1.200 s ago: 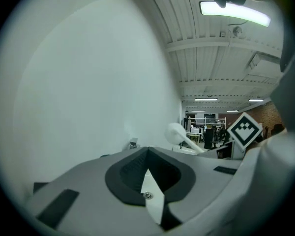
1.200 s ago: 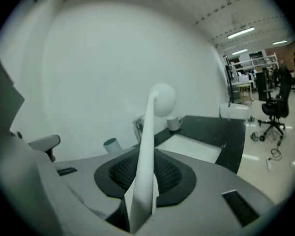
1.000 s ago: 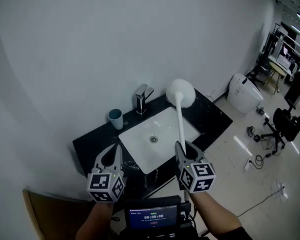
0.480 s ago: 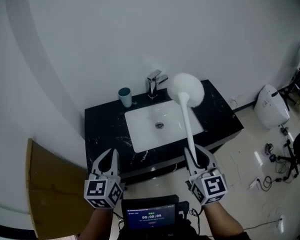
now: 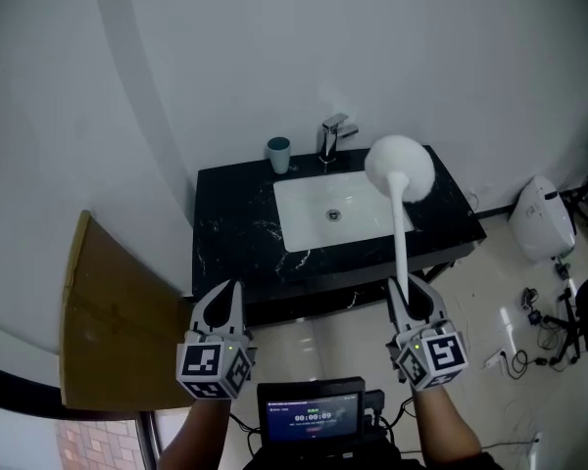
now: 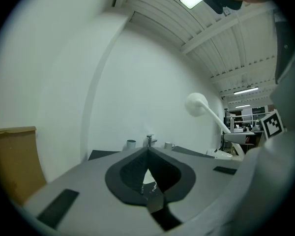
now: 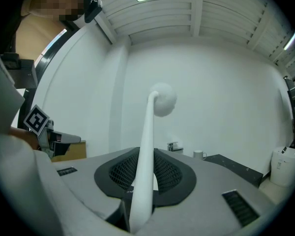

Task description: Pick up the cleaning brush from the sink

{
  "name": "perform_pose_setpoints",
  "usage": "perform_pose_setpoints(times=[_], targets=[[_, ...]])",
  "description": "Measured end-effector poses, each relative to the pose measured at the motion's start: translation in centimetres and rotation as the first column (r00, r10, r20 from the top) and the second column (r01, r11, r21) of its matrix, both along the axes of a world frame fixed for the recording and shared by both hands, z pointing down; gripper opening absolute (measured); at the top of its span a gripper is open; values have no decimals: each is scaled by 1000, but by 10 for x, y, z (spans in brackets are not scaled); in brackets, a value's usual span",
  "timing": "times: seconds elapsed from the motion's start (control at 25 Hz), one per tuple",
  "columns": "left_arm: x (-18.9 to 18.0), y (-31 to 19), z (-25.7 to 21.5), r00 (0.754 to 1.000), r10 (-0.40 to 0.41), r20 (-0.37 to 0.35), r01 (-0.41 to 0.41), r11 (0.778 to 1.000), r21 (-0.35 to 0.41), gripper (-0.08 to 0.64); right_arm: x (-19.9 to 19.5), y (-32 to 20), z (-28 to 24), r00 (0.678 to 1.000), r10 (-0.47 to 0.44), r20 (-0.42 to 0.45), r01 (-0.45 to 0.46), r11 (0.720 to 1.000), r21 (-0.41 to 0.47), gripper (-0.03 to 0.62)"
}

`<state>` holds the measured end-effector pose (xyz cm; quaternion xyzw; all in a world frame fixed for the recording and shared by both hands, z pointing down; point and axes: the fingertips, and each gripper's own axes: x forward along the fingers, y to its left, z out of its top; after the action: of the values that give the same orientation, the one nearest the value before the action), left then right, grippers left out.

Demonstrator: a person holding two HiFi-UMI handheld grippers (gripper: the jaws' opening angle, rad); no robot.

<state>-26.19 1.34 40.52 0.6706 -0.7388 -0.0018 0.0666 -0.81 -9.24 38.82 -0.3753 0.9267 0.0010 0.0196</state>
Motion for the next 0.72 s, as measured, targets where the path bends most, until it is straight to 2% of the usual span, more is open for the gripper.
perform_pose_setpoints(times=[0.16,0.4,0.56,0.72], targets=[[25,25,-3,1000,4,-27,-3,1000,27,11,13,27,-5,999,-32,5,32,999,-2,69],[84,51,-16,999,-48,17,47,998,45,11,58,50,-6,993,-116,-4,116,992,48,69],[118,49,-17,996,-85,-1,85,996,41,11,91,44,-2,991,-135,3,135,990,26,67],[146,42,-14,997,-81,3,81,996,21,11,113,37,1,989,-145,-8,145,989,36,67]])
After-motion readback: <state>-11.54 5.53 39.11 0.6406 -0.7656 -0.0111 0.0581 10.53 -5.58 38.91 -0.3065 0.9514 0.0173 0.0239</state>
